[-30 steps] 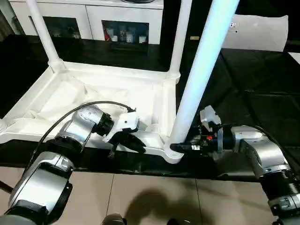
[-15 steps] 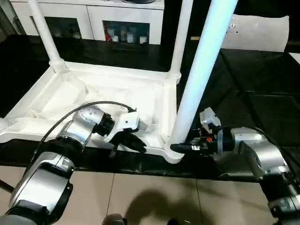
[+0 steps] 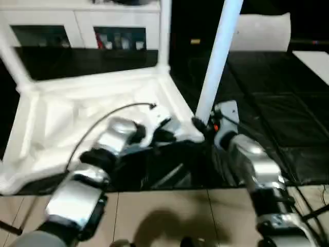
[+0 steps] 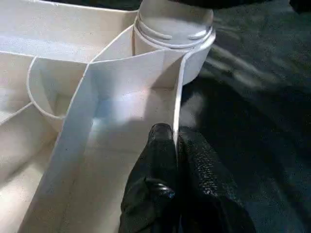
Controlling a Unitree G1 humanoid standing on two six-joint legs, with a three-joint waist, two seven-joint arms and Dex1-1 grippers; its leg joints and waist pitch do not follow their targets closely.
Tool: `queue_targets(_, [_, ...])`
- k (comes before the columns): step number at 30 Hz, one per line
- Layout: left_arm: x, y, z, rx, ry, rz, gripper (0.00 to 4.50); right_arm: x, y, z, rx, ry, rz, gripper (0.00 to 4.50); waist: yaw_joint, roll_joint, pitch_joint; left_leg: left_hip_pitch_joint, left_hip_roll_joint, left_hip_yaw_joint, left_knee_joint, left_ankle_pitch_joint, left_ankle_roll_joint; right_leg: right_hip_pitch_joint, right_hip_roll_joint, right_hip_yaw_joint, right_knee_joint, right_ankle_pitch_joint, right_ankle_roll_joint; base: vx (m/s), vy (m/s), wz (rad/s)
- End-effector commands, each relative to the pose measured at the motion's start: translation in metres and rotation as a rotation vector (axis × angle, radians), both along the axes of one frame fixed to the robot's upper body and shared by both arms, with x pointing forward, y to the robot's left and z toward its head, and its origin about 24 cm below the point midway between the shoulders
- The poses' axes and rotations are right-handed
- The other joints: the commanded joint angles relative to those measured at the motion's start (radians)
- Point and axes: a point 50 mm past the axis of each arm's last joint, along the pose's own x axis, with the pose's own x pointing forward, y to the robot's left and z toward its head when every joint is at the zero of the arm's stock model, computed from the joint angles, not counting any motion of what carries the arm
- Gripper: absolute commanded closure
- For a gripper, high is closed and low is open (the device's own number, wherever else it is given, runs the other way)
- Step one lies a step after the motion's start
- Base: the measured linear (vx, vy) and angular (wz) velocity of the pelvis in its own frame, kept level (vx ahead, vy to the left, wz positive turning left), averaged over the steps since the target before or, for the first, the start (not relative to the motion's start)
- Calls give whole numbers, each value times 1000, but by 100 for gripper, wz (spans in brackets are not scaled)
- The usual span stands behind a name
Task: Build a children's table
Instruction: Rotate leg to tighten
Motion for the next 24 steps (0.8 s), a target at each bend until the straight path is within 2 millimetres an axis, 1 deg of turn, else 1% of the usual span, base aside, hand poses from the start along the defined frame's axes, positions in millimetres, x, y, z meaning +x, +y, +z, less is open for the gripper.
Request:
queue_targets(1, [7,-40,31,-113,-123,11,450,-12,68,0,87,32,232,254,0,0,-64,3,38,-16,-79,-196,56,53,-85,56,-82,-432,-107,0,0,0])
queue_targets(2, [7,-40,31,-113,-124,11,450,-12,69,1,84,24,238,254,1,0,-65,3,39,-15,-79,-186,58,54,-85,57,-78,-411,-112,0,0,0])
queue_targets(3, [7,-40,32,-112,-125,10,450,-13,70,3,68,-6,262,254,4,-1,-68,5,40,-13,-77,-166,66,55,-85,60,-72,-367,-127,0,0,0])
queue_targets(4, [6,-38,31,-107,-128,-3,450,-14,67,3,68,-14,267,254,4,-2,-68,4,40,-12,-77,-153,71,55,-85,62,-69,-343,-136,0,0,0])
queue_targets(5, [6,-37,31,-102,-129,-8,450,-14,65,3,69,-15,261,221,5,-2,-71,1,40,-11,-75,-125,81,59,-84,64,-60,-294,-154,0,0,0])
queue_targets(6, [4,-31,29,-92,-127,-36,450,-14,56,2,73,-23,252,200,5,-3,-71,0,40,-10,-75,-113,90,61,-84,64,-57,-275,-165,0,0,0])
queue_targets(7, [3,-30,29,-90,-127,-43,450,-14,54,2,74,-24,249,187,8,-2,-74,-1,40,-9,-74,-95,97,65,-86,64,-54,-253,-173,0,0,0])
queue_targets(8, [2,-28,28,-86,-124,-51,450,-14,50,2,73,-30,245,187,8,-3,-74,-3,39,-8,-74,-85,102,65,-85,65,-52,-239,-177,0,0,0])
queue_targets(10, [-1,-19,25,-77,-118,-97,450,-13,33,2,64,-44,202,165,10,-1,-75,-4,41,-9,-73,-63,116,68,-85,65,-46,-203,-188,0,0,0])
queue_targets(11, [-1,-19,25,-77,-118,-97,450,-13,33,2,64,-44,202,150,10,0,-75,-3,42,-9,-73,-57,119,68,-85,66,-45,-192,-193,0,0,0])
queue_targets(12, [-4,-12,21,-62,-108,-138,450,-13,19,5,64,-69,205,143,9,0,-78,-3,42,-9,-71,-42,124,68,-84,66,-39,-159,-202,0,0,0])
queue_targets(13, [-6,-6,19,-46,-102,-165,450,-14,11,7,61,-83,226,131,10,-1,-81,-4,42,-9,-68,-25,139,71,-83,67,-31,-112,-213,0,0,0])
queue_targets(14, [-8,0,17,-29,-94,-195,450,-15,2,9,56,-98,257,131,10,-3,-79,-5,43,-9,-69,-24,150,70,-83,66,-32,-99,-218,0,0,0])
queue_targets(15, [-9,5,16,-15,-87,-216,450,-17,-6,10,39,-96,295,105,8,-2,-79,-8,42,-8,-67,-19,168,71,-83,67,-27,-75,-228,0,0,0])
queue_targets(16, [-9,5,16,-15,-87,-217,450,-17,-7,10,38,-95,297,105,8,-4,-79,-8,41,-7,-65,-21,176,71,-82,66,-28,-74,-233,0,0,0])
queue_targets(17, [-10,10,17,-10,-88,-250,450,-20,-17,8,-11,-89,354,93,7,-4,-77,-8,41,-7,-66,-27,177,70,-82,66,-30,-84,-234,0,0,0])
queue_targets(18, [-10,11,17,-11,-89,-265,450,-21,-20,8,-30,-89,376,86,9,-5,-75,-7,40,-5,-65,-45,171,70,-81,64,-36,-123,-226,0,0,0])
queue_targets(19, [-13,14,17,-15,-79,-306,450,-24,-28,8,-49,-84,435,86,10,-6,-71,-8,39,-4,-66,-66,165,71,-82,65,-42,-167,-217,0,0,0])
queue_targets(20, [-14,16,17,-14,-74,-330,450,-25,-30,9,-46,-80,462,62,12,-5,-71,-7,40,-4,-67,-77,160,70,-83,64,-44,-191,-212,0,0,0])
queue_targets(21, [-14,16,17,-14,-72,-337,450,-26,-31,9,-45,-79,471,62,15,-6,-71,-5,40,-3,-66,-89,153,69,-82,64,-48,-223,-202,0,0,0])
queue_targets(22, [-19,20,17,-11,-58,-407,450,-29,-37,12,-46,-69,543,62,19,-6,-70,-5,42,-4,-67,-93,148,69,-80,63,-48,-237,-197,0,0,0])
queue_targets(23, [-20,21,17,-10,-54,-421,450,-30,-38,12,-48,-68,559,62,21,-5,-70,-5,44,-4,-68,-93,145,68,-80,63,-48,-245,-193,0,0,0])
queue_targets(24, [-22,24,16,-2,-41,-454,450,-32,-40,13,-59,-71,600,62,25,-3,-68,-3,47,-3,-68,-99,139,64,-79,63,-49,-255,-189,0,0,0])
